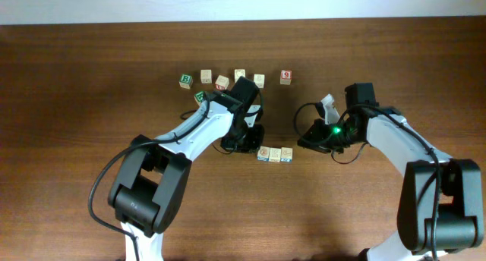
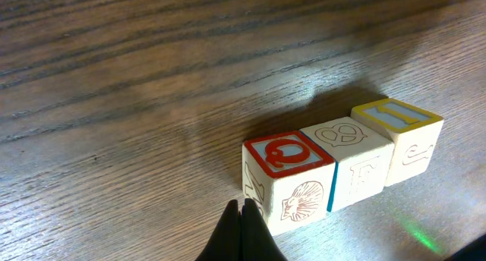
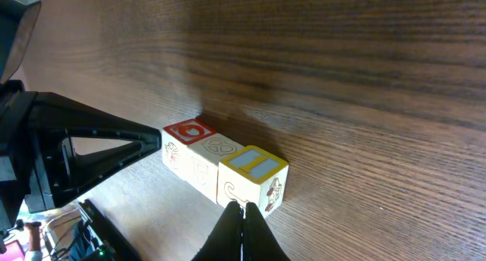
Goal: Rotate 3 blocks
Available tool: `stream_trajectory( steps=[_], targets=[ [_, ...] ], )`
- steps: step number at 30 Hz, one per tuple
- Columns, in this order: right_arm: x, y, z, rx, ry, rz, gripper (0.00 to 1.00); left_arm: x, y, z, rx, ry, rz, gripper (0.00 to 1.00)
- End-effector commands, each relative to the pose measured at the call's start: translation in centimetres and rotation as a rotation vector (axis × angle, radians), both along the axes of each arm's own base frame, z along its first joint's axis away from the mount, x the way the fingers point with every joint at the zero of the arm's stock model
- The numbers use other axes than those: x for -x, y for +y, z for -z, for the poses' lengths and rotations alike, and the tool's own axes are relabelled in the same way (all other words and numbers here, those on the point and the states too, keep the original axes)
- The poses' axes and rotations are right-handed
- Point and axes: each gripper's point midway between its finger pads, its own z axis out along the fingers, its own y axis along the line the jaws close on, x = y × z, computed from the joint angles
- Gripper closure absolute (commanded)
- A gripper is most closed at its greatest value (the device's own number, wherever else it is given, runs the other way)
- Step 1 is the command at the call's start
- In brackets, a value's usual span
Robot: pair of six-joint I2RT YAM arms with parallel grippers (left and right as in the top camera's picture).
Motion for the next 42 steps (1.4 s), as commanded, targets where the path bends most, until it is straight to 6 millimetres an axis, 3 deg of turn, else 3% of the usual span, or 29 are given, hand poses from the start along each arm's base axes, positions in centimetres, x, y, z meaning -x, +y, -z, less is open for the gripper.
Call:
stream_trajectory(
  steps=[1, 15, 24, 29, 42],
  targets=[
    [0.7, 0.4, 0.4, -0.052, 0.009, -0.006, 0.96, 0.3, -0.7, 0.1, 0.015, 0.010, 0.016, 1.00],
    [1.7, -0.1, 1.6, -0.046, 0.039, 0.011, 0.96, 0.4, -0.9, 0.2, 0.026, 0.019, 0.003, 1.00],
    [2.8, -0.2, 5.6, -0.042, 0.140, 0.012, 0.96, 0.4, -1.0, 0.1, 0.030, 0.018, 0.004, 1.00],
    [2.7, 0.9, 5.5, -0.051, 0.107, -0.029, 0.96, 0.3, -1.1, 0.1, 0.033, 0.015, 0.004, 1.00],
    [2.6, 1.6, 4.8, -0.101, 0.059, -0.079, 0.96, 0.6, -1.2, 0.2, 0.032, 0.024, 0.002, 1.00]
  ],
)
